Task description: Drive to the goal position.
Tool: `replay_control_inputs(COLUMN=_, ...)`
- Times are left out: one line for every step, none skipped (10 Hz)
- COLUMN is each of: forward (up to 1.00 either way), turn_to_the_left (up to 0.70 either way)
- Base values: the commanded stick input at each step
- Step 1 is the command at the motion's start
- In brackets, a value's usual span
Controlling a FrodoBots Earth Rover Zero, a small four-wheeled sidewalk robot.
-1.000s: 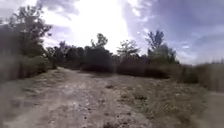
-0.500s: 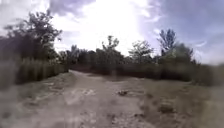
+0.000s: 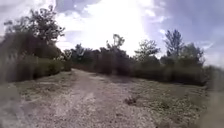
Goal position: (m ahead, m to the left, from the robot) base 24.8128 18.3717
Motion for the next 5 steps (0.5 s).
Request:
replay_control_inputs(forward=1.0, turn_to_the_left=0.0)
replay_control_inputs(forward=1.0, turn_to_the_left=0.0)
replay_control_inputs(forward=1.0, turn_to_the_left=0.0)
replay_control_inputs(forward=1.0, turn_to_the_left=0.0)
replay_control_inputs(forward=1.0, turn_to_the_left=0.01)
